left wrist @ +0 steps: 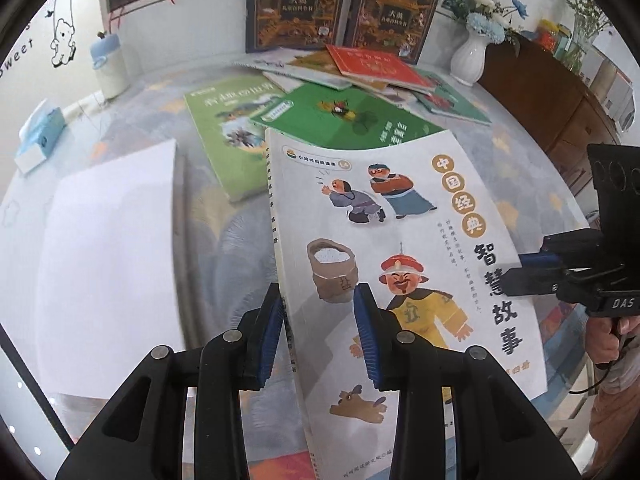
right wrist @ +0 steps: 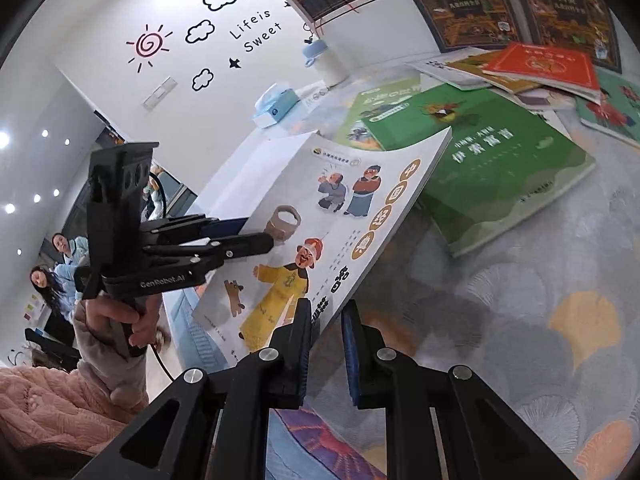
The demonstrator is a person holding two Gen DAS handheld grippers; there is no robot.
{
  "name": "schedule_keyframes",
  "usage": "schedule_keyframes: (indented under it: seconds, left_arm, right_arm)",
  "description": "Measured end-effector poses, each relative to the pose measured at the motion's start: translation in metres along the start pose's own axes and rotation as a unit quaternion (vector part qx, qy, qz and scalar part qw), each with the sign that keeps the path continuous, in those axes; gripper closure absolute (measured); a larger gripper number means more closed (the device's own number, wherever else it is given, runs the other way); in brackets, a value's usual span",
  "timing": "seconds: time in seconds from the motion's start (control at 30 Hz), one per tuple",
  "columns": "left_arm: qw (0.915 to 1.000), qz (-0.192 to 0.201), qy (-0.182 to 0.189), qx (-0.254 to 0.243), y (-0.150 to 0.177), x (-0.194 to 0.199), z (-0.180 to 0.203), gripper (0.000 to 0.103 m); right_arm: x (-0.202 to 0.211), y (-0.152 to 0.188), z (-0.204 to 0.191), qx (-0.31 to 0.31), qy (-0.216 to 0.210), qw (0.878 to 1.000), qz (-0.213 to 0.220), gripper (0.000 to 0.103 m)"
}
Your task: Organize books
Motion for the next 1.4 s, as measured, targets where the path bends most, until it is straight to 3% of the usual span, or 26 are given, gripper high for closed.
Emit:
schedule_keyframes:
  seconds: [0.63, 1.03, 1.4]
  left_arm:
    - [0.9979, 0.060, -0.010, 0.020, -0.052, 0.051, -0.056, 0.070]
    - [0.9949, 0.076, -0.006, 0.066, -0.081, 0.055, -0.140, 0.070]
    - [0.9926, 0.068, -0.025, 0.097, -0.083, 0.046, -0.207, 0.069]
  right_arm:
    - [-0.022, -0.077, -0.051, 0.054, -0.001, 0.999, 0.003, 0.088]
    - [-0.086, -0.133, -0.068, 0.064, -0.009, 0.998, -0.021, 0.088]
    - [-0.156, -0.153, -0.080, 0.068, -0.026, 0.995, -0.062, 0.088]
Point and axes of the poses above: each gripper's, at about its wrist camera, not at the fingertips, and x roughly against the way its jaws point, z to its right, y to its underside, the point moved 10 cm from there along -x, roughly the way its jaws point, and after that the axes turned 15 degrees about x, right-handed, at the moved point
